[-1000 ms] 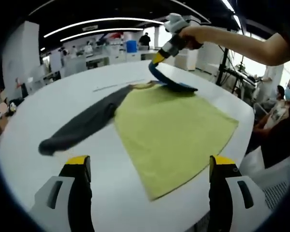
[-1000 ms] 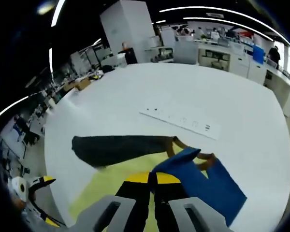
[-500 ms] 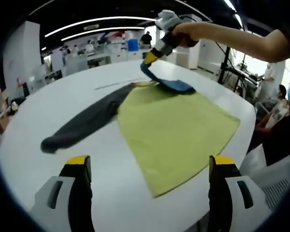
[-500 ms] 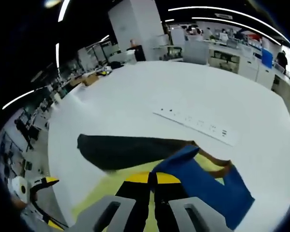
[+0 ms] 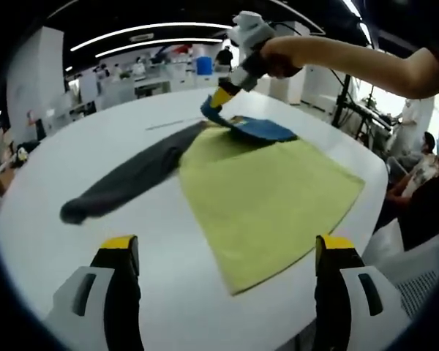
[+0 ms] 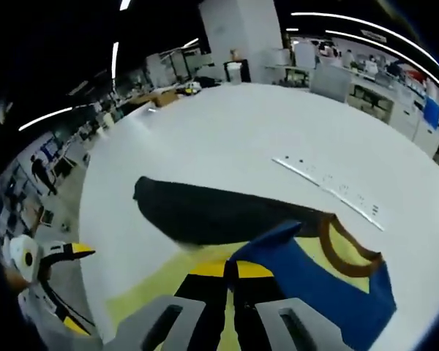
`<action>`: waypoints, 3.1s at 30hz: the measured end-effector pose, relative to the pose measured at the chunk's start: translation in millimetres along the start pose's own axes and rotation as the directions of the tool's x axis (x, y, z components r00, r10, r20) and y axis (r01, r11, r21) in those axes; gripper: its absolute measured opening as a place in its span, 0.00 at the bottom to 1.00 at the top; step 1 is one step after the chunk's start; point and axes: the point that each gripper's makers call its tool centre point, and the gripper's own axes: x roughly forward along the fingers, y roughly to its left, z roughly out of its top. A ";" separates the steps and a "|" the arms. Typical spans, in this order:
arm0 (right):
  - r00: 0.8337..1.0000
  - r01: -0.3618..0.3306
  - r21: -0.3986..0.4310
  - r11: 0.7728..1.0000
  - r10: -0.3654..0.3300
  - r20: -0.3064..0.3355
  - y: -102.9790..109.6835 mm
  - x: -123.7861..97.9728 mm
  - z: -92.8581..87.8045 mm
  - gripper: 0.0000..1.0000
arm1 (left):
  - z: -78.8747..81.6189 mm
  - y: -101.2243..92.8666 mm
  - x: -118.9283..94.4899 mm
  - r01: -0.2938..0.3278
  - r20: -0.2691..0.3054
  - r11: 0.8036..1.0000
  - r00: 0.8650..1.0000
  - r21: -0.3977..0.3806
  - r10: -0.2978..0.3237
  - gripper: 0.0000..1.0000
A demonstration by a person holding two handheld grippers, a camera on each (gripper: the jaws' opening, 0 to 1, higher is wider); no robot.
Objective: Fold the garment on the visible template until the final outline fits inside the template.
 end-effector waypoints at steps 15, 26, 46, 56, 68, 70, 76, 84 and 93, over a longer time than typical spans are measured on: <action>0.997 -0.072 0.017 0.997 0.072 0.003 25.2 48.6 -21.5 0.00 | -6.3 -1.2 -1.9 -0.003 -0.008 1.000 1.000 -0.007 0.003 0.97; 0.999 -0.041 -0.064 0.997 0.043 0.029 4.3 32.8 -25.7 0.37 | -0.8 2.7 -4.1 -0.014 0.006 1.000 1.000 -0.003 0.014 0.99; 0.996 0.062 -0.005 0.998 -0.062 0.065 -62.2 -28.9 -83.4 0.76 | 4.8 -2.0 4.3 0.003 -0.002 1.000 1.000 0.028 -0.003 0.99; 0.987 0.142 0.066 0.988 -0.146 0.070 -102.3 -64.3 -121.4 0.75 | 6.2 -4.5 5.7 0.008 -0.007 0.999 1.000 0.038 -0.008 0.99; 0.978 0.186 0.131 0.974 -0.197 0.071 -134.6 -89.9 -160.1 0.63 | 7.8 -11.1 9.4 0.020 -0.018 0.999 1.000 0.050 -0.019 0.99; 0.978 0.194 0.123 0.973 -0.202 0.055 -136.9 -90.5 -169.4 0.61 | 8.0 -12.2 8.9 0.021 -0.019 0.999 1.000 0.050 -0.020 0.99; 0.967 0.255 0.027 0.967 -0.255 -0.006 -145.0 -93.4 -192.5 0.48 | 7.5 -12.1 8.5 0.020 -0.027 0.998 0.999 0.055 -0.019 0.99; 0.963 0.267 0.080 0.960 -0.269 0.007 -152.1 -97.7 -203.7 0.30 | 7.2 -13.3 6.3 0.019 -0.034 0.998 0.999 0.059 -0.017 0.99; 0.959 0.282 0.115 0.952 -0.282 -0.020 -156.5 -97.8 -217.7 0.09 | 7.1 -15.9 6.8 0.019 -0.038 0.998 0.999 0.063 -0.017 0.99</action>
